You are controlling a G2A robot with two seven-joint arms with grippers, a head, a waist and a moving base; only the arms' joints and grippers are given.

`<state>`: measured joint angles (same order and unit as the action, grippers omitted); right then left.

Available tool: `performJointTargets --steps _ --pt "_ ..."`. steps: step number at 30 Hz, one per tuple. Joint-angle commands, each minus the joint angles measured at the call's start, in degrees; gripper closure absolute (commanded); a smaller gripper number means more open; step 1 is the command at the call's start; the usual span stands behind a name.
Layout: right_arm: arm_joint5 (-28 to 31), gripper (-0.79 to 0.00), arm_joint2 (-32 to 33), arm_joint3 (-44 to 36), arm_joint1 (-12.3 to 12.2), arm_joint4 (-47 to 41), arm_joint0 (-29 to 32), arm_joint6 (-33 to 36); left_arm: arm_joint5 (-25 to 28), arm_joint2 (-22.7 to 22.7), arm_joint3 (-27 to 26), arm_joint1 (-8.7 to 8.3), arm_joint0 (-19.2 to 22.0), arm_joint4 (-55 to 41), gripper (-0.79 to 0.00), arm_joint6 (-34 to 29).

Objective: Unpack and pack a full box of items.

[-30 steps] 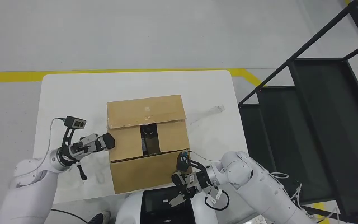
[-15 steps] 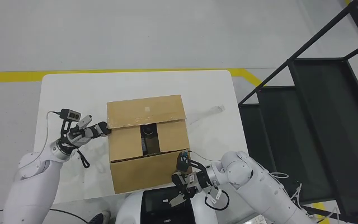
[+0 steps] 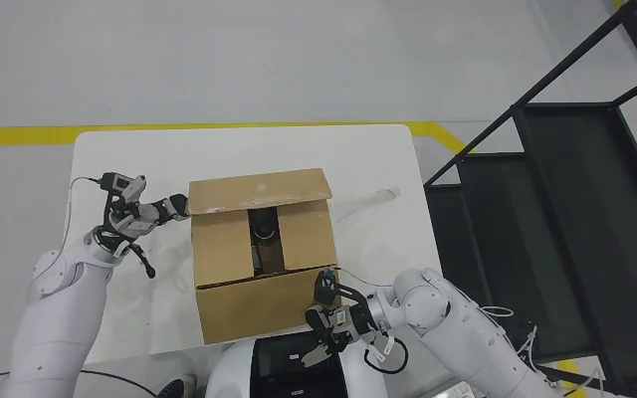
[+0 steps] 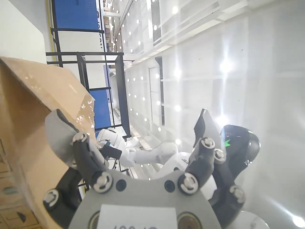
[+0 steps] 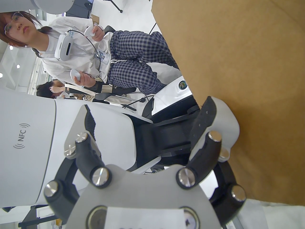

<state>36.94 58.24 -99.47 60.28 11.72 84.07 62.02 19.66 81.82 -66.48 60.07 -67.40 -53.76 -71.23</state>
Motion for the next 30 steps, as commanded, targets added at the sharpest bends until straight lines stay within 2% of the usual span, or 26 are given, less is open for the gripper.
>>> performJointTargets --steps 1,13,22,30 --pt "0.0 -0.785 0.0 0.0 0.0 0.0 0.0 0.0 -0.93 -0.63 0.49 0.28 0.77 -1.01 -0.785 0.65" --pt "0.0 -0.785 0.0 0.0 0.0 0.0 0.0 0.0 -2.91 -3.54 3.07 1.82 5.91 -3.38 -0.785 4.37" --pt "0.0 -0.785 0.0 0.0 0.0 0.0 0.0 0.0 -3.89 -5.95 7.45 3.13 10.59 -3.85 -0.785 7.34" --pt "0.0 -0.785 0.0 0.0 0.0 0.0 0.0 0.0 -0.77 -8.01 11.28 4.14 13.9 -0.25 -0.785 10.26"
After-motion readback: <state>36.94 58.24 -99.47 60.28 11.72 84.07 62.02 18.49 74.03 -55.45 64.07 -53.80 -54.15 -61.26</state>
